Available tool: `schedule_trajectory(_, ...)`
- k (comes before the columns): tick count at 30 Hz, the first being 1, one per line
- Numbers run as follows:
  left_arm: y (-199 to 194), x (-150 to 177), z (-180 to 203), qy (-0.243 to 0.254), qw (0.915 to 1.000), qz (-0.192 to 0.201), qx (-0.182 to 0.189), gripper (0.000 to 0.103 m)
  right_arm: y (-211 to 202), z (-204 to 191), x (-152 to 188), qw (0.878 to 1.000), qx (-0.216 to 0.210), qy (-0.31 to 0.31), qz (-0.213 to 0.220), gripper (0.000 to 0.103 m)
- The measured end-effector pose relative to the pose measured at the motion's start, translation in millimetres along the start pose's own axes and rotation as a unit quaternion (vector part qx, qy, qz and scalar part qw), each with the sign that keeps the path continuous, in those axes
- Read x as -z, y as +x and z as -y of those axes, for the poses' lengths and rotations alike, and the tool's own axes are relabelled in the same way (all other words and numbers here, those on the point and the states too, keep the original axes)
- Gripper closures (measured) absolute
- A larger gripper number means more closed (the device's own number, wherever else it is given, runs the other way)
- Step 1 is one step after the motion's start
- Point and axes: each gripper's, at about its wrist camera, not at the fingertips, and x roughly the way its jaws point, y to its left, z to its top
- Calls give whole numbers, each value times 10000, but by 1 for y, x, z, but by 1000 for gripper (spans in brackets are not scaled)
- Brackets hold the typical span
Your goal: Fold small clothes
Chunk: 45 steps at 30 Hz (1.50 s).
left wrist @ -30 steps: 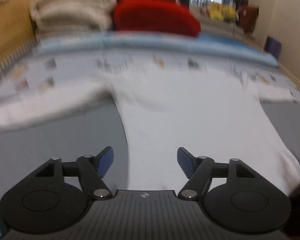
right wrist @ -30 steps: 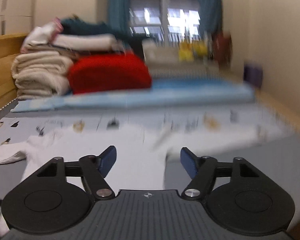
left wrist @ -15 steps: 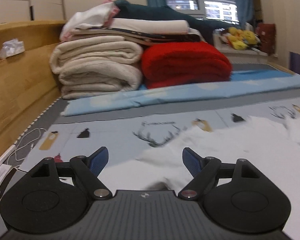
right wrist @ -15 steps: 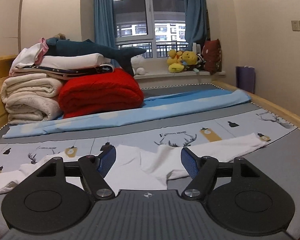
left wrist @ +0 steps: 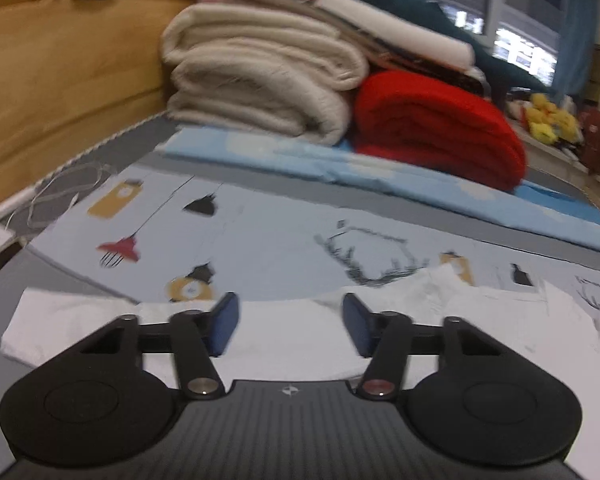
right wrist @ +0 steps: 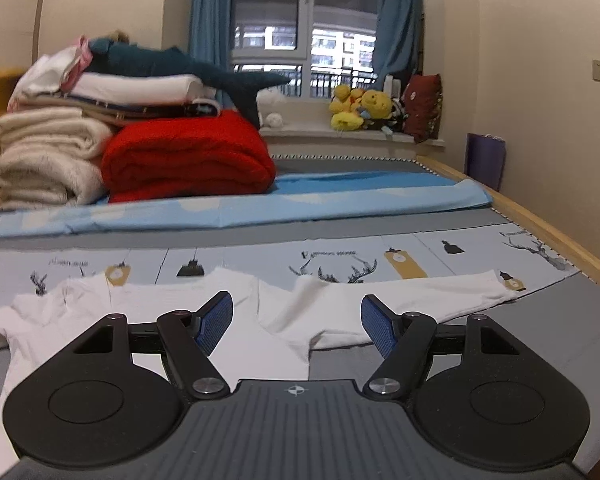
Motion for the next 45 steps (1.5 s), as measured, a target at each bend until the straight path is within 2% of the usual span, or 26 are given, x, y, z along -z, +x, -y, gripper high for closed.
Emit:
schedule_trajectory(1, 5, -1, -6, -57, 9999, -83, -69, 63, 4, -6, -3, 10000, 1, -47, -58, 31)
schedule_trajectory(3, 9, 0, -18, -200, 9993, -244, -219, 67, 12, -22, -11, 9997, -222, -24, -32, 32)
schedule_trajectory(8, 24, 2, -49, -685, 9942, -545, -630, 68, 27, -77, -32, 9943, -980, -184, 384, 40)
schedule_trajectory(11, 36, 4, -76, -1191, 9856, -733, -946, 66, 39, -115, -40, 9877, -1407, -488, 470, 41)
schedule_trajectory(14, 46, 6, -104, -1622, 9749, -894, -1238, 60, 50, -140, -47, 9824, -1723, -632, 354, 41)
schedule_trajectory(18, 58, 10, -138, -1903, 9622, -1077, -1626, 40, 63, -169, -57, 9786, -1907, -756, 183, 41)
schedule_trajectory(21, 69, 15, -158, -2039, 9544, -1273, -1772, 35, 70, -184, -63, 9768, -2002, -748, 164, 42)
schedule_trajectory(23, 74, 20, -174, -2240, 9463, -1398, -1867, 34, 74, -187, -63, 9754, -2072, -710, 237, 42)
schedule_trajectory(25, 79, 27, -195, -2679, 9308, -1559, -1935, 33, 80, -189, -55, 9752, -2082, -707, 257, 45)
schedule_trajectory(28, 86, 38, -221, -3284, 9041, -1733, -2117, 35, 100, -192, -46, 9762, -2052, -677, -163, 58)
schedule_trajectory(29, 88, 40, -226, -3391, 8984, -1737, -2184, 36, 106, -190, -47, 9756, -2096, -601, -270, 66)
schedule_trajectory(30, 90, 40, -229, -3417, 8968, -1690, -2245, 39, 111, -188, -47, 9751, -2124, -549, -317, 75)
schedule_trajectory(32, 91, 36, -228, -3296, 9010, -1568, -2343, 70, 118, -185, -50, 9762, -2074, -534, -335, 86)
schedule_trajectory(33, 92, 34, -226, -3270, 9031, -1517, -2335, 99, 120, -183, -50, 9766, -2055, -524, -343, 88)
schedule_trajectory(35, 90, 31, -224, -3394, 9006, -1352, -2354, 99, 125, -180, -50, 9771, -2031, -486, -398, 89)
schedule_trajectory(37, 88, 22, -212, -3255, 9060, -1186, -2430, 99, 128, -183, -48, 9764, -2046, -525, -443, 89)
schedule_trajectory(38, 86, 15, -202, -3170, 9111, -1074, -2407, 99, 128, -184, -49, 9760, -2056, -558, -454, 89)
schedule_trajectory(40, 80, 1, -181, -3021, 9252, -833, -2139, 99, 127, -182, -49, 9752, -2080, -602, -457, 89)
schedule_trajectory(45, 57, -26, -109, -2562, 9590, -321, -1167, 99, 121, -175, -50, 9742, -2059, -769, -516, 89)
